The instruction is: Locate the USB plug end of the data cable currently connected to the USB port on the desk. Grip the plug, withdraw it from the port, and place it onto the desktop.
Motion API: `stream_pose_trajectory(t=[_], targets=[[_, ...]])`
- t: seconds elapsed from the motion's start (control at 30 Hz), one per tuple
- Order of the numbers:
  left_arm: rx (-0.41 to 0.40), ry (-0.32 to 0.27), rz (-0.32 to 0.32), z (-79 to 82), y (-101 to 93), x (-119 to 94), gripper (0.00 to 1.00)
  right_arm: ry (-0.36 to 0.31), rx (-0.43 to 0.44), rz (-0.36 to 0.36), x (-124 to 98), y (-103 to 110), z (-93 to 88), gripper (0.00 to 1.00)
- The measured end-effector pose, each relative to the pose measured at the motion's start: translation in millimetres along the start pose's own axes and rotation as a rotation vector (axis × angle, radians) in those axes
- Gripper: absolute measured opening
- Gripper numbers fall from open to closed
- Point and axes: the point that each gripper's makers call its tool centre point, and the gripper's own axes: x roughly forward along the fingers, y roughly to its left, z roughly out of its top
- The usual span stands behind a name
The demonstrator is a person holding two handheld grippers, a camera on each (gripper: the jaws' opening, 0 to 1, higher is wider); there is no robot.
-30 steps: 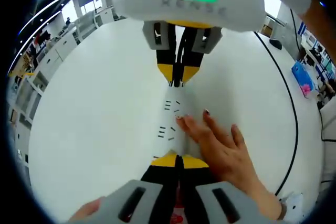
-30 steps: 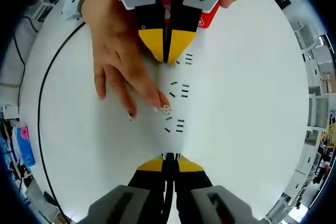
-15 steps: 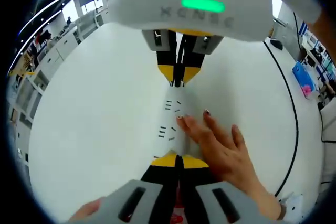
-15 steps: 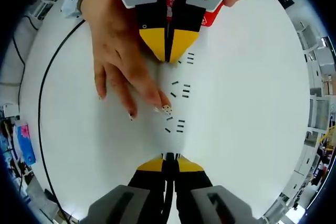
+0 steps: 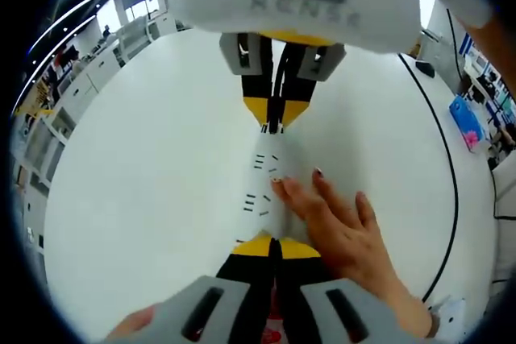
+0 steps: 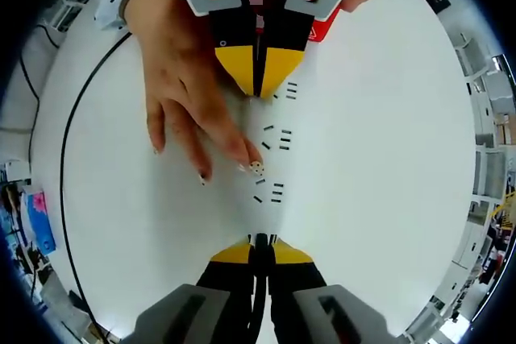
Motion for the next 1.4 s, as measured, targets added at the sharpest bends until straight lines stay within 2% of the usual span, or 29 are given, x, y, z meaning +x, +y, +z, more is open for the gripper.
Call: stream_pose_trajectory(t=[0.23,0.27,0.3,0.37,0.4,0.63,0.77,0.8,1.0,1.23,1.4], targets=[[0.0,-0.001,0.0,-1.8,-3.7,0.3,0.01,0.003,0.004,-0.004,-8.1,5.3,1.1,0.08],[-0.001,0.0,0.0,-2.1,-4.2,0.4,0.01,-0.024,0.021,-0.019,-16.5,3.9,2.7,0.08],[-0.001,0.0,0.0,-2.5,-5.2,0.6,0.01,-0.046,0.04,0.0,-26.6,8.0,4.5,0.08],[0.0,0.0,0.001,-3.4,-7.9,0.9,0.01,-0.061,0.033,-0.039,-38.9,4.5,5.4,0.08],[0.0,0.0,0.001,-3.7,-8.8,0.9,0.01,-0.069,0.041,-0.03,-42.3,9.2,7.5,0.08],[-0.002,-0.012,-0.002,-5.6,-14.1,-0.1,0.01,-0.069,0.042,-0.044,-29.0,22.2,8.2,0.09],[-0.004,-0.018,-0.005,-6.2,-15.6,-0.3,0.01,-0.128,0.083,-0.089,-35.7,22.1,12.3,0.09],[-0.004,-0.019,-0.005,-6.3,-15.8,-0.3,0.01,-0.162,0.097,-0.117,-38.7,21.6,15.9,0.09],[-0.005,-0.021,-0.005,-5.7,-14.6,-0.4,0.02,-0.303,0.194,-0.151,-43.3,28.0,22.3,0.09],[-0.007,-0.023,-0.007,-2.8,-10.2,-1.0,0.02,-0.405,0.235,-0.177,-42.7,46.1,21.0,0.09],[-0.009,-0.025,-0.008,-1.5,-6.4,-0.9,0.02,-0.517,0.283,-0.216,-51.0,49.5,24.2,0.09]])
